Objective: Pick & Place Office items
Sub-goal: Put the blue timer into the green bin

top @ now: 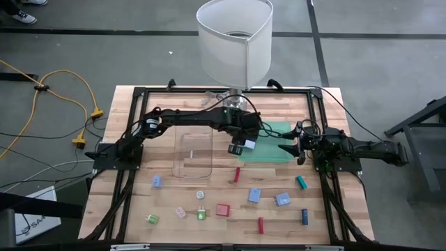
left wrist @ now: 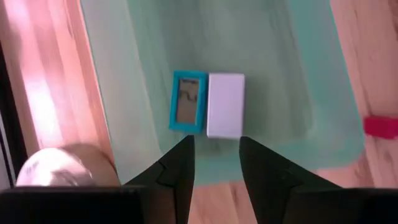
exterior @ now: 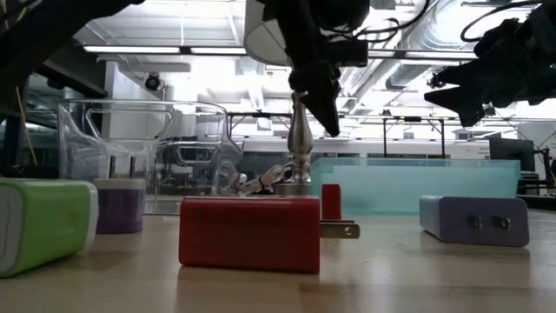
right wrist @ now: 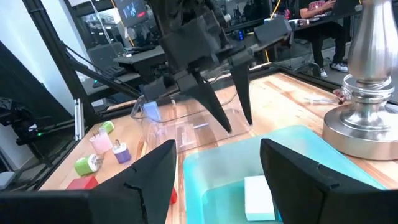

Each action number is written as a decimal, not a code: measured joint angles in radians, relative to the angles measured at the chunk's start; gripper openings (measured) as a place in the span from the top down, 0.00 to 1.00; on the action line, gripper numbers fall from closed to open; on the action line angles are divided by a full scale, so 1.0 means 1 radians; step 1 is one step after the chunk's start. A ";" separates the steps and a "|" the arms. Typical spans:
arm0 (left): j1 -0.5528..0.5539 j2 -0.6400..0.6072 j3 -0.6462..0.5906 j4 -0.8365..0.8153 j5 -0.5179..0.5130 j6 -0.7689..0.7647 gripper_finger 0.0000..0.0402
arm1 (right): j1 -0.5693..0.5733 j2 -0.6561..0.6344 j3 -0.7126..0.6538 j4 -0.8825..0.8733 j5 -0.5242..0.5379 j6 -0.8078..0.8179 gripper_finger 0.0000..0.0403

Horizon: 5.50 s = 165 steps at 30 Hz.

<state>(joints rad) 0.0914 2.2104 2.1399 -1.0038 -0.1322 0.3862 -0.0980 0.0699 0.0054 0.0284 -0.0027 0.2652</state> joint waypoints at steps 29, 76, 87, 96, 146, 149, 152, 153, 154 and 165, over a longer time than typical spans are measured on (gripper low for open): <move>-0.031 -0.234 -0.003 -0.221 0.027 -0.243 0.73 | 0.000 0.008 0.000 -0.001 0.000 0.000 0.45; -0.037 -1.640 -1.487 0.552 -0.053 -0.563 0.73 | 0.000 0.008 0.000 -0.002 0.000 0.000 0.45; -0.034 -1.652 -1.492 0.565 -0.039 -0.538 0.73 | 0.000 0.008 0.000 -0.002 0.000 0.000 0.45; -0.034 -1.652 -1.492 0.565 -0.039 -0.536 0.73 | 0.000 0.008 0.000 -0.002 0.000 0.000 0.45; -0.034 -1.651 -1.492 0.563 -0.041 -0.536 0.73 | 0.004 0.033 0.017 0.039 0.059 -0.123 0.45; -0.035 -1.652 -1.492 0.563 -0.041 -0.536 0.73 | 0.018 0.079 0.047 0.036 0.096 -0.142 0.45; -0.034 -1.651 -1.492 0.563 -0.041 -0.536 0.73 | 0.040 0.140 0.081 0.028 0.110 -0.155 0.45; -0.035 -1.652 -1.492 0.563 -0.041 -0.536 0.73 | 0.048 0.164 0.097 0.029 0.110 -0.155 0.45; -0.035 -1.651 -1.492 0.563 -0.041 -0.536 0.73 | 0.058 0.189 0.115 0.029 0.116 -0.155 0.45; -0.035 -1.651 -1.492 0.563 -0.041 -0.536 0.73 | 0.254 0.463 0.407 -0.306 0.319 -0.016 0.45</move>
<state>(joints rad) 0.0566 0.5591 0.6483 -0.4404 -0.1730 -0.1497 0.1557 0.5334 0.4120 -0.2775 0.3162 0.2489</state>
